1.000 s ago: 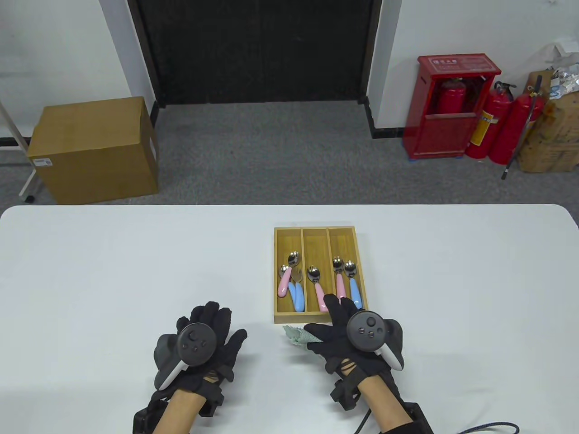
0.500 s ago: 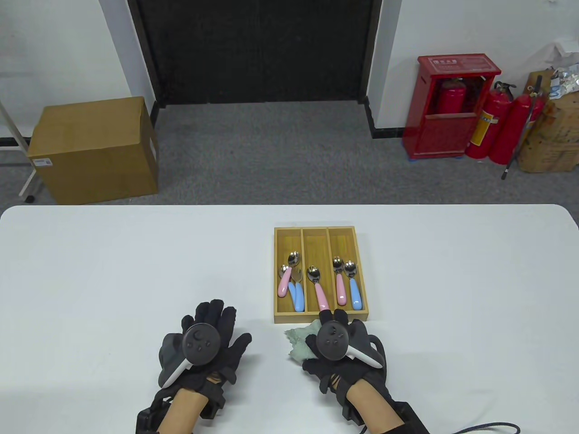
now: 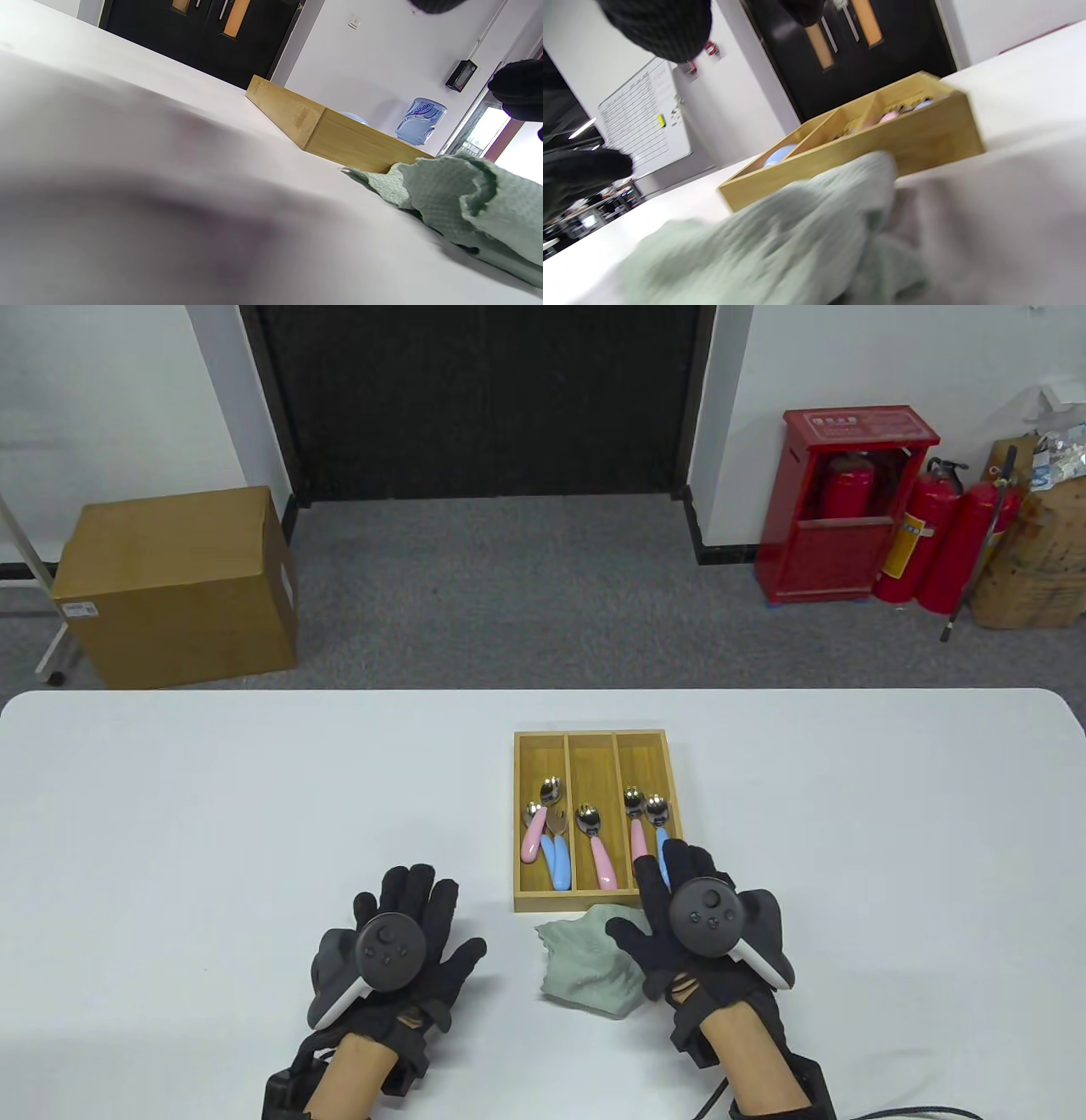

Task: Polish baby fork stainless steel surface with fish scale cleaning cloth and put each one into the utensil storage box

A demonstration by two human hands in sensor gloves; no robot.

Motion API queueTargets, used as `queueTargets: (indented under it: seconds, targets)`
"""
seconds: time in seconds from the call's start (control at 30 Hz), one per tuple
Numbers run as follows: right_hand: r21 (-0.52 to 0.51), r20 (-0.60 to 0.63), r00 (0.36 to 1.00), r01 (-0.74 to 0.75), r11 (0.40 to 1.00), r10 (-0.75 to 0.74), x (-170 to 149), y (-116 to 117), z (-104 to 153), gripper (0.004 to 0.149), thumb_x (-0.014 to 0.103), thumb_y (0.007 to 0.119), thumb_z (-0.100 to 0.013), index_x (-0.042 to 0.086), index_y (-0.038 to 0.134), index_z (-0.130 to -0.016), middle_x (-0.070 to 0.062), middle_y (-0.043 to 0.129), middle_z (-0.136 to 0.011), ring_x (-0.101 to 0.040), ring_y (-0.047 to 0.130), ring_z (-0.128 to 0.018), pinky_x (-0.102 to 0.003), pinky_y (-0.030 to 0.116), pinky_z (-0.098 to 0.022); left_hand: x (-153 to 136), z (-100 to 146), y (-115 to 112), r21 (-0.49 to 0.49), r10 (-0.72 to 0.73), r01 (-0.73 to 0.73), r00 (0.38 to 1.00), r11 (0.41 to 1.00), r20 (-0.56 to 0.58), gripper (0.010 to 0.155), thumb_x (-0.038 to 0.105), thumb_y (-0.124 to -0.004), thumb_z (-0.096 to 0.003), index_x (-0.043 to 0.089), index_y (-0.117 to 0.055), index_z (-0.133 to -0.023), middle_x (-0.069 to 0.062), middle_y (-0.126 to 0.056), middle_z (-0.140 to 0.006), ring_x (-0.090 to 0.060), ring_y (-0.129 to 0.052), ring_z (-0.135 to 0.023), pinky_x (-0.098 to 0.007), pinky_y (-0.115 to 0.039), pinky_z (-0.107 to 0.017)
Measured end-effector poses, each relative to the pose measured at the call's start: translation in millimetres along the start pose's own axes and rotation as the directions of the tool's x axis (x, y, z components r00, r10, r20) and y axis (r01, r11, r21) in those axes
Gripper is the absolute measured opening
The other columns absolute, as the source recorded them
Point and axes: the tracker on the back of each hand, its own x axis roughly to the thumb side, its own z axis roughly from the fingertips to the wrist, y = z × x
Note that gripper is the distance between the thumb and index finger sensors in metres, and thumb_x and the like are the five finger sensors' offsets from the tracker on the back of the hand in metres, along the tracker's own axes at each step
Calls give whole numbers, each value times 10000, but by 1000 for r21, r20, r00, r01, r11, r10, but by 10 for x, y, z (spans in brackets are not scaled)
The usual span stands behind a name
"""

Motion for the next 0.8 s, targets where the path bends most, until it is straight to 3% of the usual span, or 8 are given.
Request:
queueTargets:
  seconds: [0.17,0.3,0.57,0.8]
  targets:
    - [9,-64,995,-80,997,80,-149,48,-11,857,636,672,-445,190,273,-1058,-198,203,-1124,-494,230,-1007,-720,293,-672,17,-36,-23,-4,1,-1,1000,1000,10,846,731,-596,-497,308,-265,-1151,13,-127,-1234,-318,-66,-1183,-599,-47,-729]
    - [50,-90,992,-83,995,87,-201,144,-31,877,646,649,-448,183,205,-1046,-202,140,-1112,-491,167,-1004,-721,239,-670,23,-37,-25,10,8,-9,999,1000,34,872,752,-591,-487,300,-253,-1152,11,-121,-1235,-320,-55,-1184,-616,-32,-716]
    - [128,-117,986,-104,986,119,-281,371,-70,886,650,625,-449,175,159,-1033,-184,42,-1081,-460,57,-988,-704,122,-651,0,-25,-12,17,-2,1,999,1000,32,899,782,-573,-476,293,-241,-1154,6,-120,-1237,-326,-51,-1183,-629,-24,-703]
    - [134,-117,984,-116,984,132,-280,419,-91,881,647,619,-449,173,159,-1032,-177,31,-1078,-453,45,-986,-699,107,-647,1,-6,-4,30,-40,39,999,999,21,885,768,-577,-482,282,-260,-1151,-4,-144,-1233,-333,-77,-1178,-623,-51,-709]
